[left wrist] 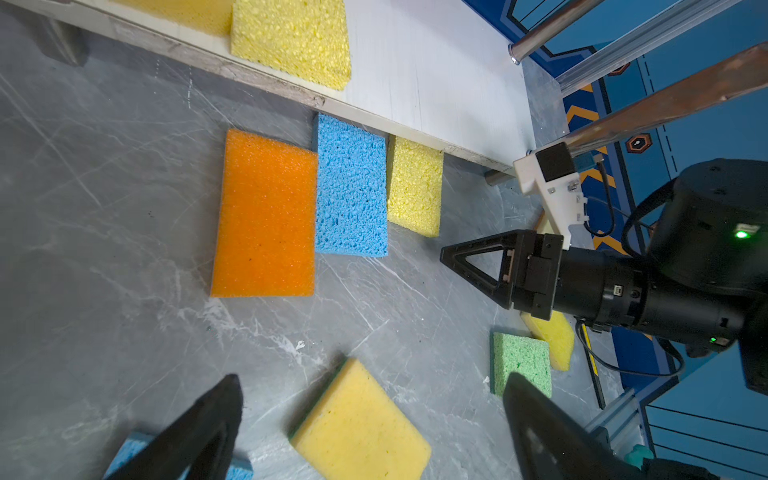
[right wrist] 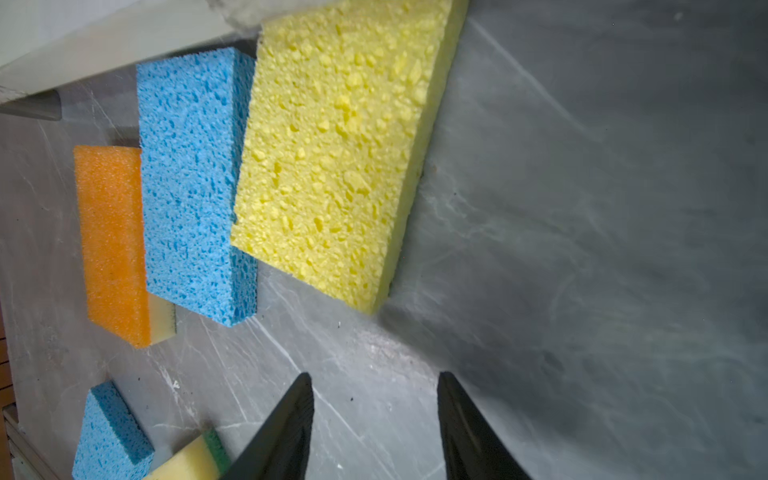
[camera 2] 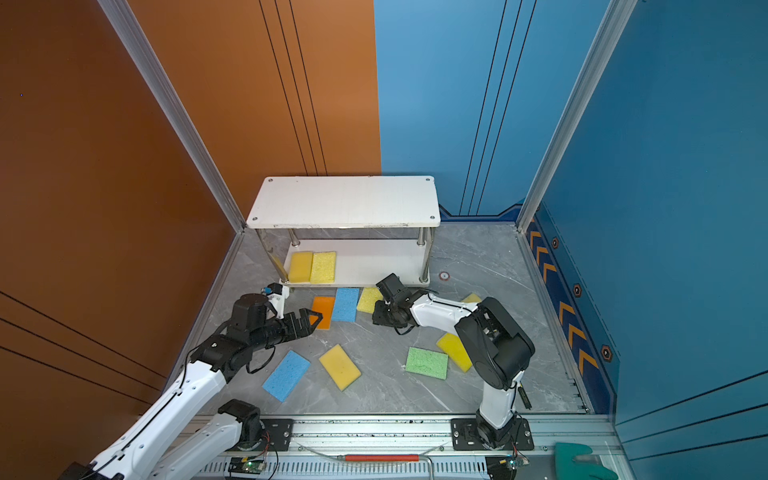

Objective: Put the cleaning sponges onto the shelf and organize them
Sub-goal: 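Lower the right gripper to the yellow sponge by the blue one while the left approaches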

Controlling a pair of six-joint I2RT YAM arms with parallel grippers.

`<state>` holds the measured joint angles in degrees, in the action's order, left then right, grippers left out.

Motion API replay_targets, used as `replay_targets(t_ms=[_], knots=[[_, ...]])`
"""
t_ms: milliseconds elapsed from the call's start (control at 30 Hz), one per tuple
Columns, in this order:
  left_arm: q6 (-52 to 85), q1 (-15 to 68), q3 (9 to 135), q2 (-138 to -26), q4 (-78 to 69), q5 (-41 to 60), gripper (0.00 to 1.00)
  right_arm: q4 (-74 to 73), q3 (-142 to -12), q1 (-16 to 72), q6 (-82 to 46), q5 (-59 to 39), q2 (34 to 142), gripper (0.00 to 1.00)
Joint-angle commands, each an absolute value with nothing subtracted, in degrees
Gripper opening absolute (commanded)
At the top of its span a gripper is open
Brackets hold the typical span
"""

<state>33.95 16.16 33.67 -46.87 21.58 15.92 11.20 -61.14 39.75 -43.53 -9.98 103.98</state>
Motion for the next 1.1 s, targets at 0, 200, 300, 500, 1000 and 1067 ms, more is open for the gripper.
replay_targets(t_ms=[0,200,300,500,1000,1067], knots=[[34.6,13.8,32.1,-45.0,20.4,17.5,0.98,9.0,-63.3,39.5,-44.8,-10.8,105.7,0.50],[35.0,9.5,30.7,-43.4,20.5,21.4,0.98,8.0,-64.7,39.0,-45.8,-10.5,108.4,0.48],[34.9,8.4,30.3,-43.1,20.5,22.4,0.98,7.2,-65.2,38.6,-46.3,-10.6,109.1,0.46],[34.6,7.1,30.1,-43.2,20.5,23.4,0.98,6.7,-65.7,37.5,-47.1,-10.5,109.4,0.44],[34.9,5.9,29.6,-42.7,20.5,24.4,0.98,4.0,-65.8,36.9,-48.8,-11.5,112.5,0.16],[35.0,6.0,29.6,-42.8,20.4,24.6,0.98,4.0,-65.2,37.0,-48.8,-11.5,111.7,0.06]])
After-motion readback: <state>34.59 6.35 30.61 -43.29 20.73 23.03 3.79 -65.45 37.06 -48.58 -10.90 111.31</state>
